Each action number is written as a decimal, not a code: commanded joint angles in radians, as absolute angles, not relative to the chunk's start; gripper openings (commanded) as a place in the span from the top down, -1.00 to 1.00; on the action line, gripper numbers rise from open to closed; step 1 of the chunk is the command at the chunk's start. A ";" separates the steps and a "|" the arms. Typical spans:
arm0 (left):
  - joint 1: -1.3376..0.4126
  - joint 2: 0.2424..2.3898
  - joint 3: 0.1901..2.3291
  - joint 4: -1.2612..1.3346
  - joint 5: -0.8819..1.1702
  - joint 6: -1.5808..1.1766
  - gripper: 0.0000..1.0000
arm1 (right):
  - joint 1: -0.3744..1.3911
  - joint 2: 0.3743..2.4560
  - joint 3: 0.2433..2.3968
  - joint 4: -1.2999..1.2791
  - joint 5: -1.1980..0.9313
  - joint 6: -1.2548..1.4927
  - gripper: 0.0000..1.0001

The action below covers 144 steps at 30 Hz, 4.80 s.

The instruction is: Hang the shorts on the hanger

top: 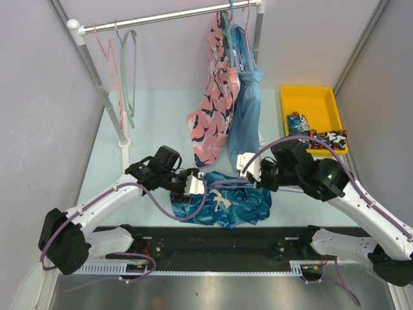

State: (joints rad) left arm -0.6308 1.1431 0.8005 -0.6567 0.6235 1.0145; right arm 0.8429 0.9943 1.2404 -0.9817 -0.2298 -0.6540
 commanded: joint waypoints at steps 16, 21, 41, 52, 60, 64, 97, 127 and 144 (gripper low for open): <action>-0.632 1.125 0.730 -0.655 0.603 1.176 -0.46 | 0.844 0.934 1.249 -1.000 -0.474 -0.649 1.00; -0.634 1.068 0.706 -0.719 0.595 1.232 -0.19 | 0.842 0.940 1.247 -1.000 -0.485 -0.641 1.00; -0.644 0.985 0.669 -0.732 0.545 1.226 0.32 | 0.847 0.999 1.258 -0.853 -0.321 -0.477 1.00; -0.646 0.962 0.715 -0.735 0.548 1.121 0.57 | 0.874 1.091 1.252 -0.816 -0.400 -0.471 1.00; -0.620 0.946 0.730 -0.720 0.467 1.001 0.33 | 0.891 1.166 1.223 -0.732 -0.406 -0.488 1.00; -0.468 0.980 0.744 -0.775 0.514 1.081 -0.25 | 0.891 1.166 1.209 -0.721 -0.413 -0.497 1.00; -0.491 1.049 0.969 -0.931 0.551 1.026 0.99 | 0.916 1.152 1.140 -0.471 -0.314 -0.403 1.00; -0.523 1.037 0.928 -0.839 0.546 0.986 -0.42 | 0.946 1.032 0.942 -0.150 -0.451 -0.485 1.00; -0.558 1.011 0.825 -0.735 0.589 0.681 1.00 | 0.948 0.784 0.948 -0.414 -0.232 -0.486 -0.50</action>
